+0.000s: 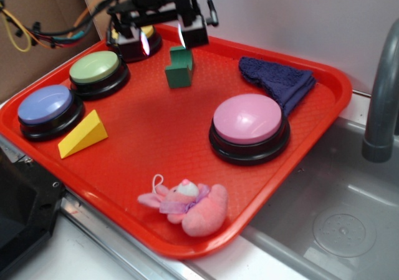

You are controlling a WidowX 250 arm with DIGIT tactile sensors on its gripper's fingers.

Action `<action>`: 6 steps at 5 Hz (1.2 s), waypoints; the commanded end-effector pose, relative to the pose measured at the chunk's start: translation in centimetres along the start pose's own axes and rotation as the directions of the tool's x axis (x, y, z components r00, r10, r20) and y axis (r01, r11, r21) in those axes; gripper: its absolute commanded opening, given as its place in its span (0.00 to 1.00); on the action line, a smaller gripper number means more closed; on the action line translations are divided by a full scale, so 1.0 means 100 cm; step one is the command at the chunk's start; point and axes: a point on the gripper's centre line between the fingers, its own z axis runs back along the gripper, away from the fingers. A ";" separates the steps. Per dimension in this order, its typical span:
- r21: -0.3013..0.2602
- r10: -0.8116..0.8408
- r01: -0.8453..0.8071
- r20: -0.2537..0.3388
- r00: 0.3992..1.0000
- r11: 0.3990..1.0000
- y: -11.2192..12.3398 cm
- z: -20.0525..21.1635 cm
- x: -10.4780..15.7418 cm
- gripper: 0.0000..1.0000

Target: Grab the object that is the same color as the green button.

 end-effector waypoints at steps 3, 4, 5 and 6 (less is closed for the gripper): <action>0.045 -0.014 0.014 0.003 1.000 0.999 0.002 -0.036 0.030 1.00; 0.044 -0.027 0.028 -0.018 0.999 0.999 0.005 -0.036 0.028 0.00; 0.017 -0.023 0.023 0.011 1.000 1.000 0.006 -0.028 0.027 0.00; -0.017 -0.130 0.130 0.002 0.992 0.991 0.003 -0.003 0.029 0.00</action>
